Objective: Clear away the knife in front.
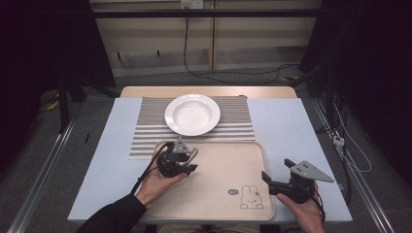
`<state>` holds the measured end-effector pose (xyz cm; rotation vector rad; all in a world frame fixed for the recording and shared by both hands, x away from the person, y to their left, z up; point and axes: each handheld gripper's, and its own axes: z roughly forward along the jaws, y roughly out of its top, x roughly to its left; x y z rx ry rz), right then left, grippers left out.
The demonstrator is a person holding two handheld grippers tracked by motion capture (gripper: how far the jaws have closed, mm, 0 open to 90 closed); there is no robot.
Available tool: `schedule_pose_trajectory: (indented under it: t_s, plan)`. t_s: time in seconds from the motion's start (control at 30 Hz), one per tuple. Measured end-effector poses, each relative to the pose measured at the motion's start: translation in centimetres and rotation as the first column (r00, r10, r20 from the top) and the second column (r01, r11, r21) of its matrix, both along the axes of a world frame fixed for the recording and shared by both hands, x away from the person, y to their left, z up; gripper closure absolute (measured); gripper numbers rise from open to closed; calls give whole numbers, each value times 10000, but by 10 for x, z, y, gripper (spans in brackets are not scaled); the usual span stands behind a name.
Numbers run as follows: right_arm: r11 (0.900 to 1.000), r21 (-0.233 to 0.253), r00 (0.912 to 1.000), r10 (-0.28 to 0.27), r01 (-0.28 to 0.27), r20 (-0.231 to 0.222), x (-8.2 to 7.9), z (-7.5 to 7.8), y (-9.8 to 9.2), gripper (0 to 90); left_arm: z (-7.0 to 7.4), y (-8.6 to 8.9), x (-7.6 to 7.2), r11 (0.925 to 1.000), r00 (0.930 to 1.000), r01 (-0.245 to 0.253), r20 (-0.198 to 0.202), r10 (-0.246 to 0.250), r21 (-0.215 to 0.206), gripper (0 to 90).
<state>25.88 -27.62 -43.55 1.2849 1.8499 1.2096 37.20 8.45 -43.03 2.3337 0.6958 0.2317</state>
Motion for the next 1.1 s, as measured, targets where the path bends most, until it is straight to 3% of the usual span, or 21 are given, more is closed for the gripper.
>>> schedule_pose_trajectory:
  t_s: [0.07, 0.13, 0.17, 0.3, 0.33, 0.43, 0.47, 1.1]
  plan:
    - [10000, -16, 10000, -6, 6, 24, 0, 0, 1, 80, -2, -1, 0, 9998, 10000, -9, 99, 7, 189, 765]
    - [10000, -49, 10000, 14, -14, -17, 1, 0, 1, 80, -3, 1, 2, 9999, 9998, -15, 186, 13, 105, 873]
    - [10000, -54, 10000, 9, -10, -34, 0, 0, 1, 79, -4, 2, 3, 10000, 10000, 28, 4, -28, 21, 900]
    - [9999, -99, 10000, -53, 53, 18, -2, 1, 1, 79, -9, 0, 6, 9987, 9999, -118, 19, 117, 491, 900]
    - [9999, -119, 10000, -66, 66, 26, -2, 1, 1, 80, -10, 0, 8, 9993, 9999, -128, -46, 130, 338, 900]
    - [9999, -102, 9999, -104, 105, 32, -3, 1, 0, 80, -10, 1, 11, 9991, 9999, -127, -23, 128, 413, 900]
    - [9999, -108, 9999, -116, 116, 34, -3, 1, 0, 80, -10, 0, 10, 9986, 9993, -372, 68, 370, 366, 900]
    - [9999, -157, 10000, 25, -25, 1, 0, 1, 3, 80, -8, 23, 26, 9925, 9923, -1136, -436, 1155, 446, 900]
